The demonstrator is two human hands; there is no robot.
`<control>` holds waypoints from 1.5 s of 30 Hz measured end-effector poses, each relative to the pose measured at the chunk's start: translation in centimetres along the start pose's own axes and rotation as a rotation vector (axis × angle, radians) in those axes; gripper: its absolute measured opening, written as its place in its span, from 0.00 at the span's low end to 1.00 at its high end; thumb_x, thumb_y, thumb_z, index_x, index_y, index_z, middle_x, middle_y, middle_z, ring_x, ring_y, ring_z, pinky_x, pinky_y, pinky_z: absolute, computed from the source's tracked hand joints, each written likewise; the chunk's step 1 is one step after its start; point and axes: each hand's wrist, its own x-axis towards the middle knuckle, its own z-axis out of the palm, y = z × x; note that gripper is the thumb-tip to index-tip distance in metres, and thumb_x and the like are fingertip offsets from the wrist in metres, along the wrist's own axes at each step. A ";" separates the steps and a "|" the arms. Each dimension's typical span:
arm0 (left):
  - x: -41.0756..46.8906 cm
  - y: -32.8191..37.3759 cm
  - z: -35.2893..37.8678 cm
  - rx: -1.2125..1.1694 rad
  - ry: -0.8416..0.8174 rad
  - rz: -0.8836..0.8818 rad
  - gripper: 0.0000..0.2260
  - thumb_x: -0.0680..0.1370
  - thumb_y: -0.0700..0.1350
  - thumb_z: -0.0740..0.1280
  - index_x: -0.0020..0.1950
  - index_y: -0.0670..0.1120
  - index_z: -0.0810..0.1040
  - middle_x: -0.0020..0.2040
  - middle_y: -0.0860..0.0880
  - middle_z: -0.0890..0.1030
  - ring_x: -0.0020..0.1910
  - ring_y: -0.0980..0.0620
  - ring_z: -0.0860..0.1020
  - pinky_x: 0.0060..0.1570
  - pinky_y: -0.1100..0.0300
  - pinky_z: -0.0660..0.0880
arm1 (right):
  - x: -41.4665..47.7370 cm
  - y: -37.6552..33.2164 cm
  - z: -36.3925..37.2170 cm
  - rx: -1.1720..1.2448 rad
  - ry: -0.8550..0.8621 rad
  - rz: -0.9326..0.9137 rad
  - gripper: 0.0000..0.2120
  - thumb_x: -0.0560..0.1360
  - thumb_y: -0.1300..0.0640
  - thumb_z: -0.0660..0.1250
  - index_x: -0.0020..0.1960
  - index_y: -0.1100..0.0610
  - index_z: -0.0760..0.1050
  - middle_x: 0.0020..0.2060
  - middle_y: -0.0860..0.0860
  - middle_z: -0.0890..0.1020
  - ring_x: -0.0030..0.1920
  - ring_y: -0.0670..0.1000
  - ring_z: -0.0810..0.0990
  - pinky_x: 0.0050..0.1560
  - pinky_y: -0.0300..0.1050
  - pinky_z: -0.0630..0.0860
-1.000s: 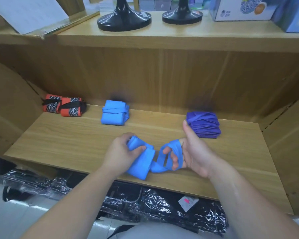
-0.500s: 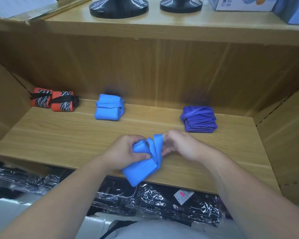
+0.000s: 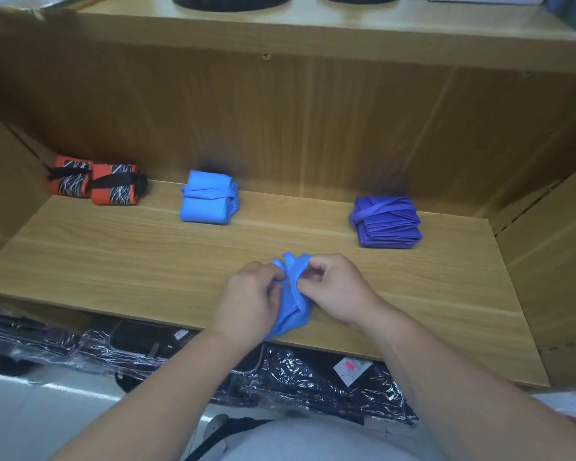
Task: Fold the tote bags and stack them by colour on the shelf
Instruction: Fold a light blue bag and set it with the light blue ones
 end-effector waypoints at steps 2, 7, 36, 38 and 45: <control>-0.3 0.7 -0.3 -0.198 -0.070 -0.117 0.11 0.75 0.42 0.62 0.50 0.46 0.83 0.45 0.51 0.77 0.46 0.52 0.76 0.50 0.62 0.71 | -0.4 -0.4 0.2 -0.053 0.019 -0.025 0.08 0.72 0.65 0.68 0.43 0.53 0.82 0.36 0.49 0.85 0.36 0.45 0.80 0.42 0.45 0.77; -0.2 2.2 -0.2 -0.393 -0.155 -0.318 0.09 0.77 0.52 0.71 0.39 0.53 0.77 0.46 0.51 0.73 0.46 0.58 0.73 0.50 0.62 0.67 | -0.7 -0.7 0.5 -0.311 -0.027 -0.171 0.11 0.75 0.63 0.65 0.37 0.51 0.75 0.37 0.48 0.78 0.39 0.49 0.75 0.40 0.48 0.72; -0.2 2.3 -2.7 -0.820 -0.136 -0.585 0.16 0.80 0.35 0.61 0.35 0.49 0.71 0.36 0.46 0.74 0.36 0.52 0.70 0.37 0.58 0.64 | -1.2 0.5 -1.2 0.266 -0.042 0.225 0.08 0.82 0.62 0.64 0.44 0.57 0.72 0.45 0.57 0.81 0.44 0.50 0.82 0.49 0.45 0.84; -0.2 2.2 -2.6 -0.825 -0.133 -0.579 0.14 0.81 0.36 0.62 0.37 0.48 0.73 0.37 0.46 0.75 0.37 0.51 0.71 0.38 0.58 0.66 | -1.4 0.5 -0.8 0.339 0.022 0.241 0.06 0.82 0.63 0.62 0.46 0.59 0.72 0.45 0.57 0.81 0.43 0.50 0.83 0.47 0.46 0.84; 0.0 2.1 -2.7 -0.896 -0.147 -0.566 0.12 0.82 0.35 0.61 0.40 0.45 0.76 0.33 0.52 0.80 0.29 0.60 0.75 0.30 0.70 0.71 | -1.4 0.3 0.0 0.394 0.013 0.223 0.06 0.80 0.62 0.67 0.54 0.64 0.80 0.47 0.56 0.85 0.46 0.49 0.84 0.46 0.41 0.83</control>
